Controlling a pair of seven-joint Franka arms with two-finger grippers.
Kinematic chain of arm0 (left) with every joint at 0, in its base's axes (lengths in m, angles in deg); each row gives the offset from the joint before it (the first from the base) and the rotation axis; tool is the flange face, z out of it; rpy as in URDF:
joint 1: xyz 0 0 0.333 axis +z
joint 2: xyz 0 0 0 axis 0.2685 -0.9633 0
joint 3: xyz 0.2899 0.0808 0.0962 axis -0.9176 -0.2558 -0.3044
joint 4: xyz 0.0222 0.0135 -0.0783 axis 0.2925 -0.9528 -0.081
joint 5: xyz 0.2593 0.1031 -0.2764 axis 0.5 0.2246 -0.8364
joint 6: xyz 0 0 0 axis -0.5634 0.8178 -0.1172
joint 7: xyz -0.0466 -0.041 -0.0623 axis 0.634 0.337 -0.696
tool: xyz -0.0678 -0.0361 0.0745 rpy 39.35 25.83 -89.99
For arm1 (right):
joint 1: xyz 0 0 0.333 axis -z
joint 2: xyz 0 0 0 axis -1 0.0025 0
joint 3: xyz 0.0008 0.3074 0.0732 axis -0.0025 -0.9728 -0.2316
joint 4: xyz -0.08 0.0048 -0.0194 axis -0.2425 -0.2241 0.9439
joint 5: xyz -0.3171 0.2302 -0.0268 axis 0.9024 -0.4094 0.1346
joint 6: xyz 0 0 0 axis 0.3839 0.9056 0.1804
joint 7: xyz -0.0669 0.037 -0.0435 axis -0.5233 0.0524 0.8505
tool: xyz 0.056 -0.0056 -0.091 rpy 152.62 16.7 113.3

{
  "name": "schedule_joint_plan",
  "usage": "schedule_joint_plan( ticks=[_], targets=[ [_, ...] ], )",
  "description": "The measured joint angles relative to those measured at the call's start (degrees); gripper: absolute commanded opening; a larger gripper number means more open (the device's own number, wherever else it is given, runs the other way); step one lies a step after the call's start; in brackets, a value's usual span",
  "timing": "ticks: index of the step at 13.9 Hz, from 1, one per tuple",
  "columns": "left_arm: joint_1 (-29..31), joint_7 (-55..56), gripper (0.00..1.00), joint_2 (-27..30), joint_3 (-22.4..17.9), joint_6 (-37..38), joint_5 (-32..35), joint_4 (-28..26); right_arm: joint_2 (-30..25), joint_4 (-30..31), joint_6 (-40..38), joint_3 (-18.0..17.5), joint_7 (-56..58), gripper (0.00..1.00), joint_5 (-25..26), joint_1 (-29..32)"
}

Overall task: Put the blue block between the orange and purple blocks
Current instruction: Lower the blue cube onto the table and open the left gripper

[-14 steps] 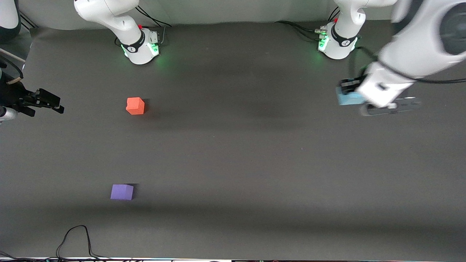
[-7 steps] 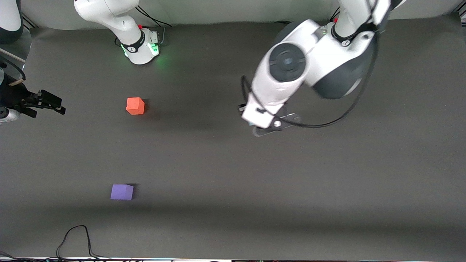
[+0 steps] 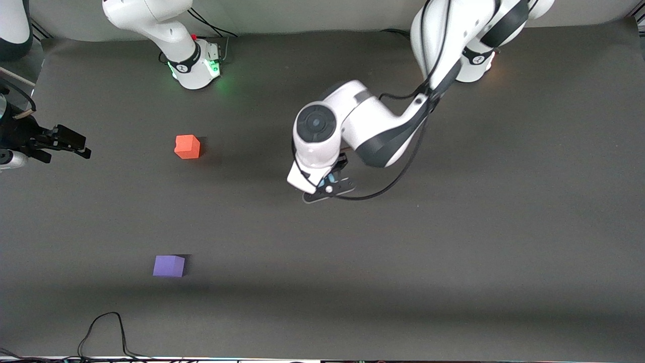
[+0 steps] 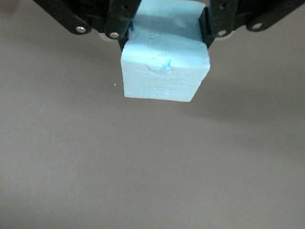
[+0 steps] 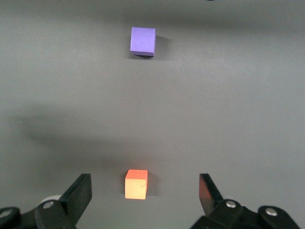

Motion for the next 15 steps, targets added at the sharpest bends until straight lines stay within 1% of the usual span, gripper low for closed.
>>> schedule_joint_plan(
  ticks=[2, 4, 7, 8, 9, 10, 11, 12, 13, 14, 15],
  targets=[
    [-0.5, 0.0, 0.00, -4.2, 0.0, -4.2, 1.5, -0.1, 0.0, 0.0, 0.0, 0.0, 0.0, 1.00, 0.0, 0.0],
    [-0.9, 0.0, 0.00, -7.3, 0.0, -6.6, 2.5, -0.1, 0.0, 0.2, 0.1, 0.0, 0.0, 1.00, 0.0, 0.0],
    [-1.3, -0.1, 0.02, -9.2, 0.0, -7.2, 3.2, -0.2, 0.0, 0.5, 0.2, 0.0, 0.0, 1.00, 0.0, 0.0],
    [-1.5, -0.1, 0.07, -9.3, 0.0, -7.2, 3.2, -0.4, 0.0, 0.5, 0.2, 0.0, 0.0, 1.00, 0.0, 0.0],
    [-1.7, -0.1, 0.14, -9.3, 0.0, -7.3, 3.5, -0.6, 0.0, 0.5, 0.2, 0.0, 0.0, 1.00, 0.0, 0.0],
    [-1.9, -0.1, 0.32, -9.4, 0.0, -7.8, 3.9, -0.9, 0.0, 0.5, 0.2, 0.0, 0.0, 1.00, 0.0, 0.0],
    [-2.0, -0.1, 0.39, -9.4, 0.0, -8.5, 4.1, -1.3, 0.0, 0.5, 0.2, 0.0, 0.0, 1.00, 0.0, 0.0],
    [-2.0, -0.1, 0.59, -9.4, 0.0, -9.0, 4.3, -1.7, 0.0, 0.5, 0.2, 0.0, 0.0, 1.00, 0.0, 0.0],
    [-2.0, -0.1, 0.94, -9.4, -0.1, -9.3, 5.1, -2.0, 0.0, 0.6, 0.3, 0.0, 0.0, 1.00, 0.0, 0.0],
    [-2.0, -0.1, 1.00, -9.4, -0.1, -9.3, 5.9, -2.1, 0.0, 0.7, 0.5, 0.0, 0.0, 1.00, 0.0, 0.0],
    [-2.0, -0.1, 1.00, -9.3, -0.1, -9.3, 6.4, -2.0, 0.0, 0.8, 0.8, 0.0, 0.0, 1.00, 0.0, 0.0]
  ],
)
